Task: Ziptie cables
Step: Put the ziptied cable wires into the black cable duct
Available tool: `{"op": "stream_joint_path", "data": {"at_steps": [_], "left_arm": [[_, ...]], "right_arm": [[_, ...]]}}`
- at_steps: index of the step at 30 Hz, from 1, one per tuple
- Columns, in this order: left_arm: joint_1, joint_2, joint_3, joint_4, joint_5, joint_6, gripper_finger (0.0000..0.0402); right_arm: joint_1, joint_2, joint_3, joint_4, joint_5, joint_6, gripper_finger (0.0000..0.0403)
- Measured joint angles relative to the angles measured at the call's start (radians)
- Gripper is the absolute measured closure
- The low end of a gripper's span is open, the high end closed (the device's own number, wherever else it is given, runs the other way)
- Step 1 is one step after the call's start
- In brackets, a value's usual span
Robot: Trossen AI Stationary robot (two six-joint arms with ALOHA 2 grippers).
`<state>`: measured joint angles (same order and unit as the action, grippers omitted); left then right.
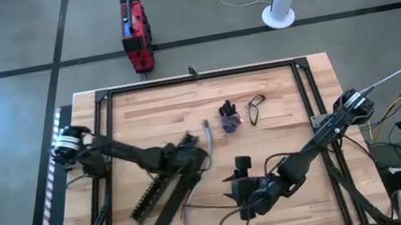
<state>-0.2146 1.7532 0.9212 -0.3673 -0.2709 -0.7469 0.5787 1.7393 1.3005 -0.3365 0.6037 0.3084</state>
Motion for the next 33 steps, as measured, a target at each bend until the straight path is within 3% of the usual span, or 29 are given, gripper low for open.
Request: {"op": "stream_joint_path", "data": {"at_steps": [7,15,20,27,33], "left_arm": [[0.011,0.115,0.229,-0.016,-0.016,0.219,0.0094],[-0.047,0.029,0.359,-0.38,-0.155,0.197,0.0094],[-0.14,-0.096,0.296,-0.43,-0.18,0.078,0.0094],[-0.305,-0.225,0.115,-0.381,-0.333,-0.152,0.0094],[-0.376,-0.266,-0.035,-0.272,-0.342,-0.21,0.0094]], "right_arm": [[-0.036,0.0,-0.001,-0.057,0.0,0.1,0.0225],[-0.079,0.0,-0.002,-0.329,0.005,0.46,0.0227],[-0.162,0.013,-0.037,-0.347,0.061,0.588,0.0225],[-0.327,0.056,-0.085,-0.328,0.045,0.696,0.0241],[-0.441,0.127,-0.102,-0.242,-0.06,0.716,0.0258]]}}
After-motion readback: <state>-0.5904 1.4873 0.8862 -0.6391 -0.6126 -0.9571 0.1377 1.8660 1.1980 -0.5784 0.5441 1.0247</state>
